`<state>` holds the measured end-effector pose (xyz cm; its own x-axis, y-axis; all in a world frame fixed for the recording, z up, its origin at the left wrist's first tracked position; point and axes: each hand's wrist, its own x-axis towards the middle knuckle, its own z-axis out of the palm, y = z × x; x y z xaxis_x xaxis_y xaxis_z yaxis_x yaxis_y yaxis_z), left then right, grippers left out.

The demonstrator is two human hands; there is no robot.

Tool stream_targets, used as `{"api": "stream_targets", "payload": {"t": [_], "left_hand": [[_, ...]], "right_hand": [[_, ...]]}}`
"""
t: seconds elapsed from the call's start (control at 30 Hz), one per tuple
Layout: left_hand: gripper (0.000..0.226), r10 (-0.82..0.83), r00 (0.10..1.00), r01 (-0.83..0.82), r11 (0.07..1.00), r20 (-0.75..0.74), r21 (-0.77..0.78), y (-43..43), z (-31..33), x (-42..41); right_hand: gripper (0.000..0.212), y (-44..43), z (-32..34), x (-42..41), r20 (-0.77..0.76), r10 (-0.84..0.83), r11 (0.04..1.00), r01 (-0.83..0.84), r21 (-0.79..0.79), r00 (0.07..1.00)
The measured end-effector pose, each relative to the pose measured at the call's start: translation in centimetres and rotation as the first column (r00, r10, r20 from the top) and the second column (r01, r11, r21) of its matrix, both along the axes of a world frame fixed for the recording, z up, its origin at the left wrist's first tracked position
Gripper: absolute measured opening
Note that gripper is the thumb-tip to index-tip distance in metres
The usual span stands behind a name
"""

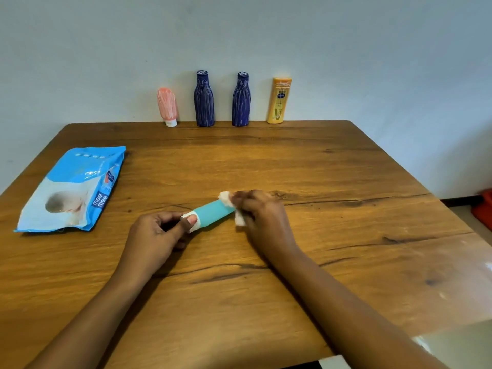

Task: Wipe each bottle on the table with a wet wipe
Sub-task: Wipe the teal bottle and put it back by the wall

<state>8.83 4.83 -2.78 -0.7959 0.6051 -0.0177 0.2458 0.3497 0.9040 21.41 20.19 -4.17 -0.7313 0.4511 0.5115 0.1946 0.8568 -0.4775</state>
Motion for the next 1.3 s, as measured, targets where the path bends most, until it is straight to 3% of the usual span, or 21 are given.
{"api": "stream_targets", "payload": {"t": [0.13, 0.2, 0.33, 0.43, 0.53, 0.67, 0.83, 0.9, 0.93, 1.0, 1.07, 1.13, 1.17, 1.2, 1.27, 1.3], "left_hand": [[0.006, -0.013, 0.994, 0.008, 0.999, 0.105, 0.047, 0.1, -0.3, -0.6], [0.005, -0.021, 0.990, 0.012, 0.998, 0.138, 0.062, 0.1, -0.3, -0.7], [0.004, -0.024, 0.990, 0.017, 0.999, 0.142, 0.050, 0.0, -0.4, -0.8], [0.005, -0.013, 0.996, 0.010, 0.999, 0.093, 0.038, -0.1, -0.4, -0.5], [0.008, -0.018, 1.000, 0.018, 1.000, 0.020, 0.010, -0.3, 0.0, -0.1], [0.015, -0.036, 0.992, 0.028, 0.997, -0.122, -0.073, -0.5, 0.2, 0.3], [0.024, -0.027, 0.987, 0.018, 0.998, -0.158, -0.060, -0.7, -0.2, 0.3], [0.027, -0.055, 0.978, 0.046, 0.998, -0.200, -0.051, -0.9, -0.3, 0.4], [0.030, -0.075, 0.972, 0.066, 0.997, -0.222, -0.050, -1.0, -0.3, 0.6], [0.035, -0.110, 0.961, 0.103, 0.994, -0.252, -0.044, -1.1, -0.3, 0.8], [0.039, -0.140, 0.952, 0.135, 0.990, -0.274, -0.037, -1.2, -0.3, 0.9], [0.039, -0.156, 0.941, 0.152, 0.988, -0.300, -0.037, -1.3, -0.4, 0.9], [0.038, -0.156, 0.936, 0.151, 0.988, -0.317, -0.040, -1.3, -0.4, 0.9], [0.037, -0.153, 0.931, 0.148, 0.988, -0.331, -0.041, -1.4, -0.4, 0.9], [0.036, -0.146, 0.925, 0.138, 0.989, -0.352, -0.046, -1.3, -0.3, 1.0], [0.036, -0.144, 0.921, 0.134, 0.990, -0.362, -0.053, -1.3, -0.3, 1.0]], "right_hand": [[0.033, -4.0, -0.8, -0.9, 0.042, 0.260, 0.958, -0.263, 0.113, 0.965], [0.031, -2.6, -1.1, -1.2, 0.063, 0.237, 0.953, -0.244, 0.179, 0.970], [0.032, 1.1, -0.8, -0.8, 0.186, 0.048, 0.990, -0.072, 0.121, 0.981], [0.029, 2.1, 0.1, -0.7, 0.059, -0.074, 0.997, 0.073, 0.020, 0.996], [0.033, -0.8, 1.3, -1.5, -0.089, -0.019, 0.997, 0.012, -0.074, 0.996], [0.038, -3.7, 1.4, -2.6, 0.140, 0.146, 0.984, -0.159, 0.082, 0.979], [0.035, 0.9, 0.6, -1.8, 0.284, -0.064, 0.994, 0.034, 0.108, 0.957], [0.030, 2.8, 0.7, -1.0, 0.256, -0.120, 0.989, 0.137, -0.053, 0.959], [0.027, 3.3, 1.0, -0.4, 0.168, -0.144, 0.940, 0.188, -0.285, 0.975], [0.023, 3.6, 2.1, 0.6, -0.056, -0.214, 0.662, 0.103, -0.742, 0.975], [0.021, 3.6, 3.1, 1.0, -0.156, -0.225, 0.496, -0.025, -0.868, 0.962], [0.021, 3.1, 3.9, 1.1, -0.228, -0.145, 0.427, -0.147, -0.892, 0.963], [0.022, 2.8, 4.0, 0.9, -0.248, -0.076, 0.460, -0.187, -0.868, 0.966], [0.024, 2.5, 4.0, 0.6, -0.233, 0.017, 0.552, -0.204, -0.809, 0.972], [0.025, 2.4, 3.7, 0.1, -0.049, 0.196, 0.799, -0.188, -0.571, 0.979], [0.026, 2.5, 3.5, -0.2, 0.050, 0.251, 0.868, -0.202, -0.454, 0.967]]}}
